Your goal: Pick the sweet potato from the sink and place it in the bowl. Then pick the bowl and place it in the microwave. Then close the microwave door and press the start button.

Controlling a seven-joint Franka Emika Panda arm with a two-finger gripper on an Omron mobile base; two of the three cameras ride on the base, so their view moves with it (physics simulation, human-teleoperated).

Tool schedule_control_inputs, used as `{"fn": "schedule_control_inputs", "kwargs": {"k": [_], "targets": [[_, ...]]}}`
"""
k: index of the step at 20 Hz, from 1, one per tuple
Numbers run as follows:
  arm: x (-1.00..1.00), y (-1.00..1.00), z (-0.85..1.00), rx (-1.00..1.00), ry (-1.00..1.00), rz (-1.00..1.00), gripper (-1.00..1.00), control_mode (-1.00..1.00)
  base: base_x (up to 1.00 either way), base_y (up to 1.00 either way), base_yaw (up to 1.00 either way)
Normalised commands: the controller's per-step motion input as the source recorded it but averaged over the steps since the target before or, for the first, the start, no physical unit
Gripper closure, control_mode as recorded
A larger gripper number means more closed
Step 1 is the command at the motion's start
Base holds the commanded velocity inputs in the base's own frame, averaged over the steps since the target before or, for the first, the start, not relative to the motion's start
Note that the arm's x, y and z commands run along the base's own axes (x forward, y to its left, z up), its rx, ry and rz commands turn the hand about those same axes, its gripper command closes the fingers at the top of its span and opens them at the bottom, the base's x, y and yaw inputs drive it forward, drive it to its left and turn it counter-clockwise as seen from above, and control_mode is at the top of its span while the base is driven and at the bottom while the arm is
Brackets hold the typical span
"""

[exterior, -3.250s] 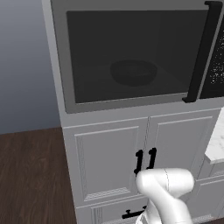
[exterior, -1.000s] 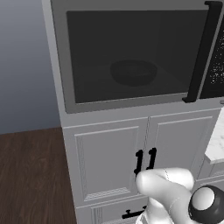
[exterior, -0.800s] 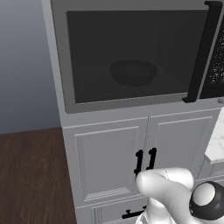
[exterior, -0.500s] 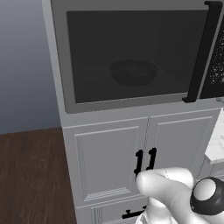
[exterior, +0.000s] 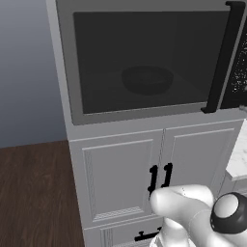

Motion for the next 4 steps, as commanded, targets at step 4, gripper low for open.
{"fn": "schedule_control_inputs", "kwargs": {"k": [4], "targets": [[-0.55,0.08,-0.11,0.0,-0.02,0.0,-1.0,-1.0,0.0,0.0,0.0]]}}
